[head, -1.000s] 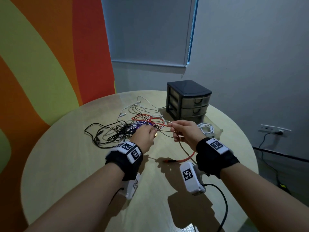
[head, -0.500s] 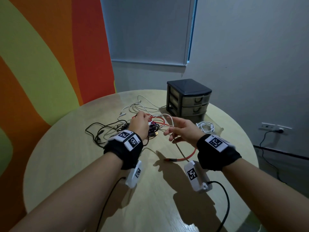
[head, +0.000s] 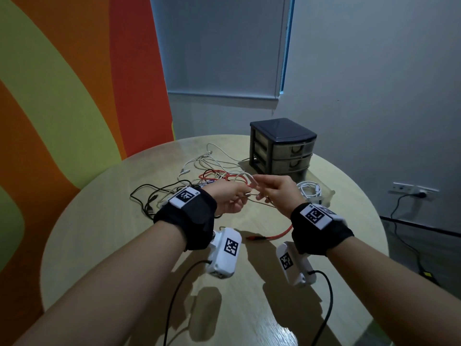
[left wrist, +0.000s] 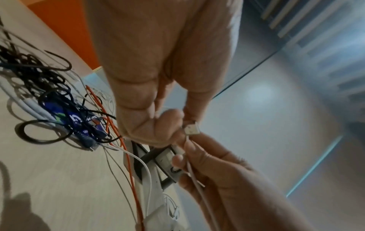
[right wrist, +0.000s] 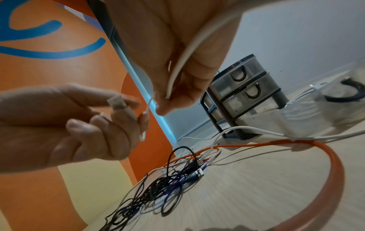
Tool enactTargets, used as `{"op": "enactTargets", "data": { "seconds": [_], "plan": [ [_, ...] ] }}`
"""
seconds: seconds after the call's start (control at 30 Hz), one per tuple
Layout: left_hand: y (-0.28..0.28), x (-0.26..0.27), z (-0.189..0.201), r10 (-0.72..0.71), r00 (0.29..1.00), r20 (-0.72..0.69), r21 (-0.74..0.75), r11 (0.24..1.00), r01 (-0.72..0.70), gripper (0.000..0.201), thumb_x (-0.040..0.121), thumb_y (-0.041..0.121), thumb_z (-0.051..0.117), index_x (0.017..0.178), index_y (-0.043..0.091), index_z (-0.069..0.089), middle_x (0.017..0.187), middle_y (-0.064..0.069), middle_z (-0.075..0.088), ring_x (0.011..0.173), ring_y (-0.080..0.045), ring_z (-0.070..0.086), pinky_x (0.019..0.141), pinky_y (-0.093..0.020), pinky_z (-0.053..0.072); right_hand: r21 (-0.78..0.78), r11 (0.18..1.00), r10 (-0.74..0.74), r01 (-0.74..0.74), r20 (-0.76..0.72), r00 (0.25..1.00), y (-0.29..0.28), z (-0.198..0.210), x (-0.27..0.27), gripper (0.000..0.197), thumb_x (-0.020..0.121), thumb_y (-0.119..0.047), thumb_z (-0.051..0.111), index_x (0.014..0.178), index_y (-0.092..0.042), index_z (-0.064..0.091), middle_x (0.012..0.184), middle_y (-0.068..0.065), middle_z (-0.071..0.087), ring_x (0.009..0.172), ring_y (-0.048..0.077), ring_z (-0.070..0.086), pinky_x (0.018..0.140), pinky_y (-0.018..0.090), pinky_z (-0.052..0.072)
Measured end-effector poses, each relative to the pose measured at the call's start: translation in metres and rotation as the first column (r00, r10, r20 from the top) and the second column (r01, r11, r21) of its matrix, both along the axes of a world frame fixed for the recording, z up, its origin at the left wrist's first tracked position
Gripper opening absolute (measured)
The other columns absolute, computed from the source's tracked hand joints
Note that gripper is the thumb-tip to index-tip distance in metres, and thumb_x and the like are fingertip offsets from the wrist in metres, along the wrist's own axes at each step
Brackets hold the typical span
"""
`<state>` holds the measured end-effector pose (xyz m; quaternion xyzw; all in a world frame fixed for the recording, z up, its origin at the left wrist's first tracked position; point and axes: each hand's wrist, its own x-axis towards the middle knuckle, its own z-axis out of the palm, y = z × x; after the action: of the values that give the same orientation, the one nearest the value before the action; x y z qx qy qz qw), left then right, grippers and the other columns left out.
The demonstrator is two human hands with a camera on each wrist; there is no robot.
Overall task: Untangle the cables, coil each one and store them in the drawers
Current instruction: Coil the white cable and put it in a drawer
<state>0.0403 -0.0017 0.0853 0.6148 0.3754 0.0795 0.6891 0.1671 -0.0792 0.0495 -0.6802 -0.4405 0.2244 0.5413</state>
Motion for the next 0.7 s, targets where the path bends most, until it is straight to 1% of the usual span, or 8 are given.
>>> {"op": "enactTargets", "data": {
  "seconds": [0.1,0.17,0.23,0.33,0.43,0.5,0.6,0.7],
  "plan": [
    [-0.005,-0.003,0.004,-0.168,0.985,0.044,0.013,0.986,0.168,0.005,0.084,0.011,0.067,0.085,0.008,0.063,0.066,0.002,0.057,0.054,-0.004,0.049,0.048,-0.01,0.04,-0.019,0.999,0.047,-0.046,0.037,0.998,-0.001,0.001,0.002,0.035,0.09,0.004,0.052,0.122,-0.006,0.061,0.095,0.005,0.067,0.072,0.005,0.06,0.062,0.011,0.045],
    [-0.006,-0.004,0.004,-0.22,0.975,-0.002,0.09,0.971,0.22,0.008,0.079,0.004,0.07,0.078,0.008,0.063,0.064,0.001,0.059,0.054,-0.005,0.052,0.049,-0.012,0.042,0.002,0.998,0.057,-0.057,0.029,0.998,-0.001,0.003,0.003,0.035,0.09,0.006,0.051,0.122,-0.005,0.061,0.098,0.005,0.067,0.076,0.009,0.06,0.067,0.013,0.048],
    [-0.008,-0.002,0.003,-0.231,0.969,-0.088,0.224,0.943,0.245,0.01,0.082,0.009,0.069,0.074,0.01,0.063,0.065,0.001,0.06,0.053,-0.005,0.051,0.049,-0.014,0.039,0.019,0.998,0.061,-0.061,0.02,0.998,-0.003,0.005,0.003,0.037,0.089,0.011,0.049,0.121,-0.004,0.061,0.097,0.005,0.067,0.078,0.011,0.061,0.07,0.016,0.05],
    [-0.013,0.004,0.007,-0.217,0.968,-0.126,0.4,0.882,0.25,0.021,0.091,0.028,0.059,0.08,0.011,0.064,0.063,0.003,0.059,0.049,-0.006,0.044,0.045,-0.014,0.034,0.01,0.999,0.047,-0.047,-0.003,0.999,-0.005,0.007,0.0,0.04,0.084,0.016,0.047,0.116,-0.001,0.063,0.086,0.006,0.065,0.059,-0.005,0.057,0.056,0.009,0.044],
    [-0.015,0.011,0.012,-0.153,0.988,-0.03,0.507,0.849,0.147,0.031,0.095,0.03,0.053,0.079,0.007,0.065,0.052,0.003,0.05,0.043,-0.007,0.039,0.041,-0.016,0.029,0.043,0.998,-0.051,0.055,-0.092,0.994,-0.002,0.006,-0.001,0.021,0.088,0.008,0.05,0.107,0.007,0.06,0.065,0.002,0.061,0.042,-0.004,0.05,0.047,0.013,0.039],
    [-0.016,0.014,0.014,-0.09,0.992,0.091,0.49,0.871,0.034,0.032,0.096,0.023,0.048,0.072,0.007,0.062,0.048,0.003,0.05,0.039,-0.007,0.039,0.039,-0.015,0.029,0.087,0.993,-0.06,0.084,-0.25,0.966,-0.001,0.009,-0.002,0.017,0.089,0.003,0.055,0.102,0.013,0.059,0.061,0.005,0.061,0.048,0.006,0.055,0.056,0.022,0.043],
    [-0.015,0.017,0.016,0.029,0.965,0.259,0.357,0.926,-0.124,0.027,0.094,0.009,0.038,0.076,0.002,0.057,0.05,-0.003,0.055,0.037,-0.008,0.041,0.036,-0.014,0.03,0.15,0.988,0.034,0.026,-0.382,0.924,-0.004,0.018,-0.005,0.012,0.091,-0.007,0.057,0.087,0.001,0.065,0.074,0.019,0.063,0.067,0.026,0.058,0.083,0.044,0.045],
    [-0.011,0.019,0.016,0.13,0.929,0.345,0.192,0.96,-0.205,0.027,0.093,0.004,0.032,0.083,-0.001,0.056,0.052,-0.006,0.059,0.037,-0.008,0.041,0.033,-0.014,0.029,0.14,0.989,0.102,-0.047,-0.412,0.905,-0.009,0.026,-0.006,0.02,0.08,-0.009,0.061,0.098,-0.002,0.068,0.092,0.038,0.058,0.085,0.03,0.056,0.092,0.047,0.044]
  ]
}}
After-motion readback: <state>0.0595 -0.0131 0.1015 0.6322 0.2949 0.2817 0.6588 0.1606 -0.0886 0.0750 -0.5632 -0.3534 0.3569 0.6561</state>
